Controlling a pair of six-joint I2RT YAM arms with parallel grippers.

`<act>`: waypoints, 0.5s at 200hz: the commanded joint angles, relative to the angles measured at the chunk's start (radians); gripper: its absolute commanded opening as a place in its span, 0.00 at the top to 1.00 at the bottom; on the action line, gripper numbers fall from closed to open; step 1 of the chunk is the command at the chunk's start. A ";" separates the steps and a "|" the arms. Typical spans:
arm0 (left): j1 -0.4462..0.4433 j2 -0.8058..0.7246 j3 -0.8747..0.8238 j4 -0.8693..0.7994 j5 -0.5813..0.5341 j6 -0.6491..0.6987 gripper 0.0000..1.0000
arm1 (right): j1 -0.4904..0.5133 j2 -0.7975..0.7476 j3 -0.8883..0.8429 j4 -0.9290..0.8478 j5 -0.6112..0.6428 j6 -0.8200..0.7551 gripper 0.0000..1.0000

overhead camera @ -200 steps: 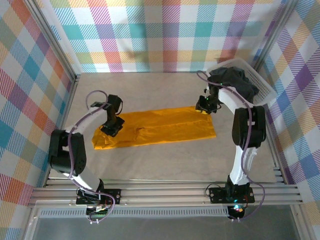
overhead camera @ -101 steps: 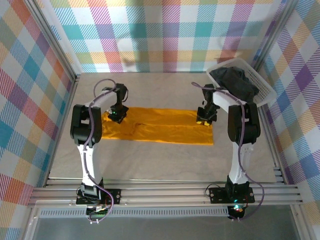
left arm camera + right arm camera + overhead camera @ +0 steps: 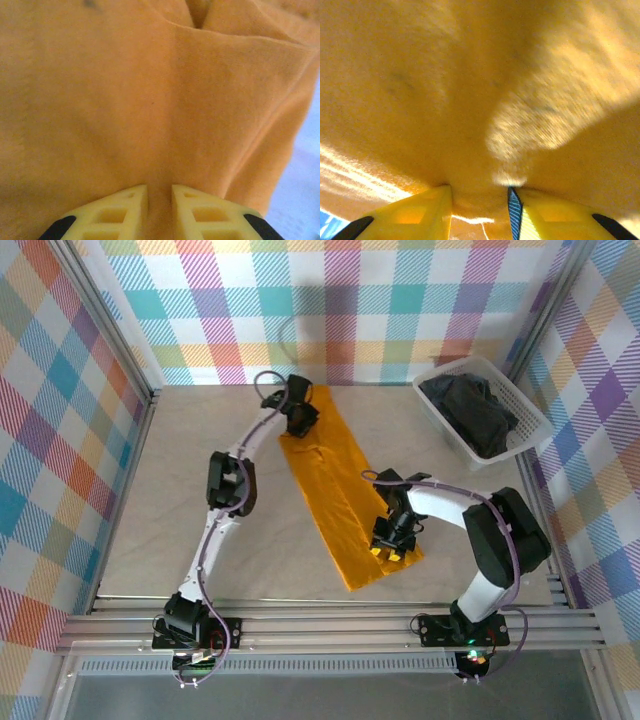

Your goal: Fold and stack the t-shirts

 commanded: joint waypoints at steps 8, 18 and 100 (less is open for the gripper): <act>-0.053 0.116 0.020 0.252 0.126 -0.104 0.76 | 0.056 0.038 -0.006 0.159 -0.133 0.198 0.63; -0.057 0.149 0.055 0.296 0.122 -0.134 0.75 | 0.067 0.059 0.008 0.191 -0.156 0.228 0.63; -0.021 -0.090 0.181 -0.052 0.109 -0.038 0.47 | -0.001 -0.246 0.116 -0.151 -0.016 0.224 0.52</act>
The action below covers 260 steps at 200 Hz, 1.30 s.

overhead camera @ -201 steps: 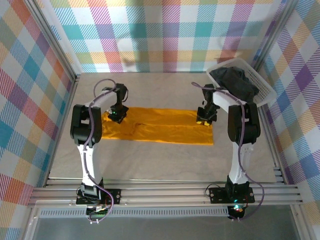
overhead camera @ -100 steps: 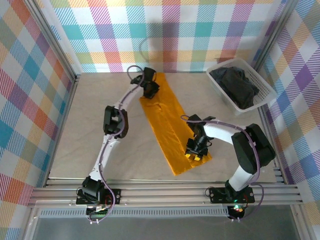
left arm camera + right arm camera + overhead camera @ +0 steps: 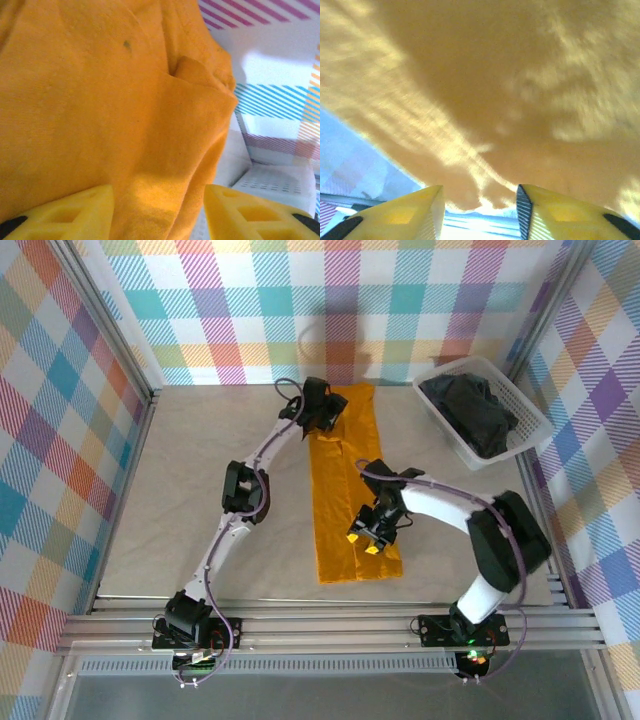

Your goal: Fold and stack the t-shirts

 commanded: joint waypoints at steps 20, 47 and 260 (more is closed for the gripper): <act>-0.018 -0.408 -0.157 -0.495 -0.033 0.221 0.46 | -0.156 -0.328 -0.062 -0.200 0.115 -0.096 0.49; -0.062 -0.819 -0.854 -0.367 -0.022 0.251 0.47 | -0.279 -0.411 -0.124 -0.184 0.059 -0.300 0.49; -0.522 -1.101 -1.798 -0.028 0.310 -0.006 0.57 | -0.203 -0.111 -0.270 -0.132 -0.015 -0.415 0.55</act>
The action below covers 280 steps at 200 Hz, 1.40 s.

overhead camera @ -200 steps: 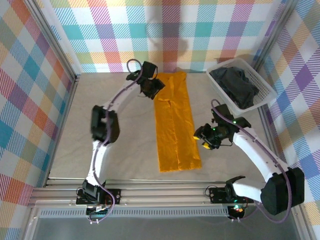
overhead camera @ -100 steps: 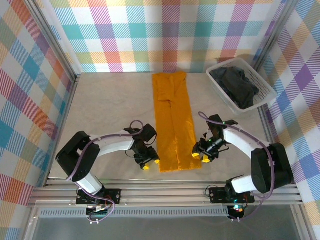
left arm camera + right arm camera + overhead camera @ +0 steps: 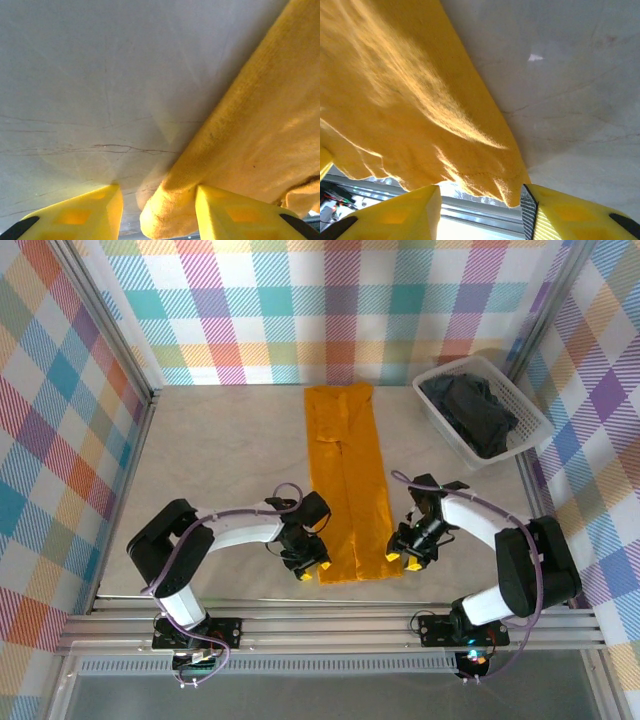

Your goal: Fold and stack the t-shirts

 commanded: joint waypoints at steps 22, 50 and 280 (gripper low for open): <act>-0.081 0.113 0.044 0.110 0.135 0.047 0.61 | 0.040 0.042 -0.035 0.014 0.042 0.054 0.56; -0.096 0.161 0.101 0.084 0.151 0.081 0.63 | 0.059 0.047 -0.014 0.000 0.088 0.042 0.57; 0.179 -0.135 0.102 0.133 -0.038 -0.003 1.00 | 0.024 0.024 0.390 -0.059 0.006 0.153 1.00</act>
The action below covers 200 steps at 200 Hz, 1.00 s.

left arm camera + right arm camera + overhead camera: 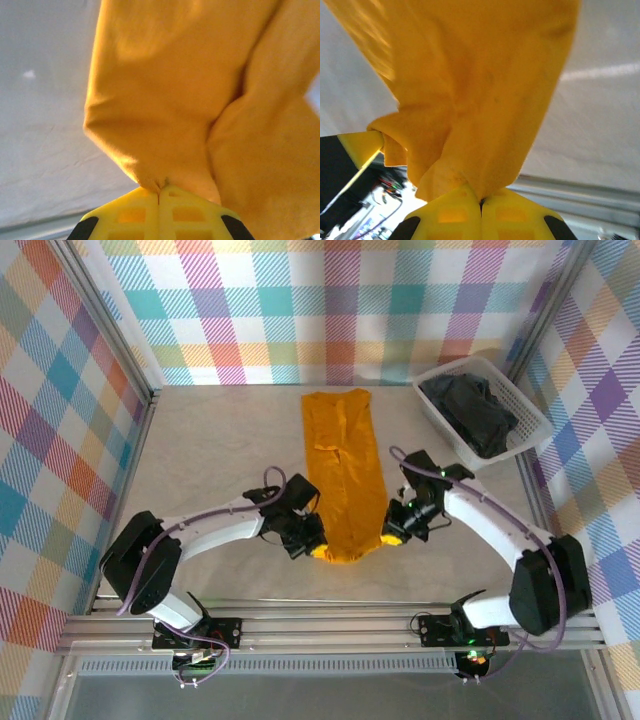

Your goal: Fold and stack the t-shirts

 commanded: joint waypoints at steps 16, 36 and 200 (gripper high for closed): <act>0.142 0.071 0.143 0.050 -0.048 -0.031 1.00 | -0.062 0.181 0.239 0.035 0.050 0.002 1.00; 0.215 0.140 0.227 0.061 -0.056 -0.023 1.00 | -0.110 0.276 0.342 0.071 0.049 0.013 1.00; 0.384 0.556 0.672 -0.009 -0.065 0.132 0.51 | -0.213 0.789 0.838 0.089 0.020 -0.054 0.56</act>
